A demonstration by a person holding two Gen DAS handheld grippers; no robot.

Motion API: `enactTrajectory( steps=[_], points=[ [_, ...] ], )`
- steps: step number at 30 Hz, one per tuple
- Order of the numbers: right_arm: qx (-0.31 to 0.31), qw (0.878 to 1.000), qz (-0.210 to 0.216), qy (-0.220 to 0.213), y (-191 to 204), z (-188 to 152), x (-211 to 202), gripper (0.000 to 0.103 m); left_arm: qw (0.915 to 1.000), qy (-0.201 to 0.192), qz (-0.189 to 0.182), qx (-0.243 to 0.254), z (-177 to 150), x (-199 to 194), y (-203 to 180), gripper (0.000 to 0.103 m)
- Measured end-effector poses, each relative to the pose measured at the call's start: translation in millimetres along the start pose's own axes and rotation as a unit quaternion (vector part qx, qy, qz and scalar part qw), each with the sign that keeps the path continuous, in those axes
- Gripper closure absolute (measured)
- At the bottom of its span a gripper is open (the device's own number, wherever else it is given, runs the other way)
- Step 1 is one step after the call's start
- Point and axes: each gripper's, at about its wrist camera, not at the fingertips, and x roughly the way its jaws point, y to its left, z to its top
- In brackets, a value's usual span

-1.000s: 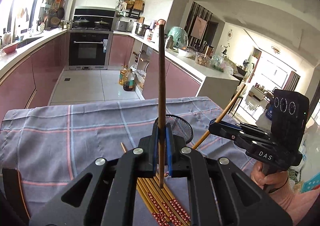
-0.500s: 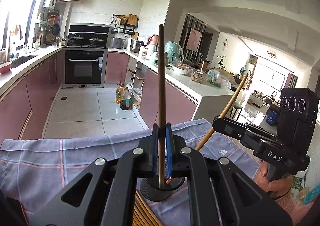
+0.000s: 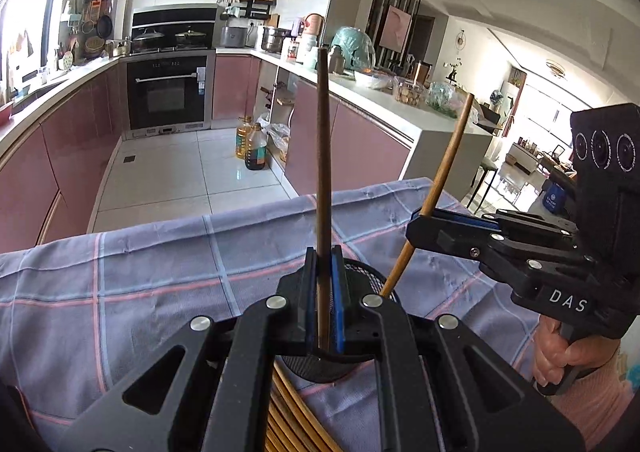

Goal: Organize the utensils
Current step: 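Lift the chopsticks upright and lower both into the mesh cup, opening both grippers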

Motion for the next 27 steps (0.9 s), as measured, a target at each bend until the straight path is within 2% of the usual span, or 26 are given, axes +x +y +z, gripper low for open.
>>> enactTrajectory(
  steps=[7, 20, 24, 27],
  points=[
    [0.018, 0.999, -0.007, 0.034, -5.2, -2.4, 26.5, 0.097, 0.9998, 0.016, 0.006, 0.007, -10.4, 24.2, 9.0, 0.095],
    [0.032, 0.999, -0.01, 0.027, -1.4, 3.0, 40.0, 0.092, 0.9998, 0.016, 0.008, -0.013, -11.1, 29.0, 20.5, 0.093],
    [0.028, 0.999, -0.011, 0.015, 3.7, 0.8, 31.0, 0.084, 0.9998, -0.004, 0.015, -0.013, -17.3, 11.6, 22.9, 0.086],
    [0.018, 1.0, 0.0, 0.002, 13.8, -3.0, 17.6, 0.081, 0.9994, -0.026, 0.014, -0.018, -23.3, -8.6, 26.4, 0.076]
  ],
)
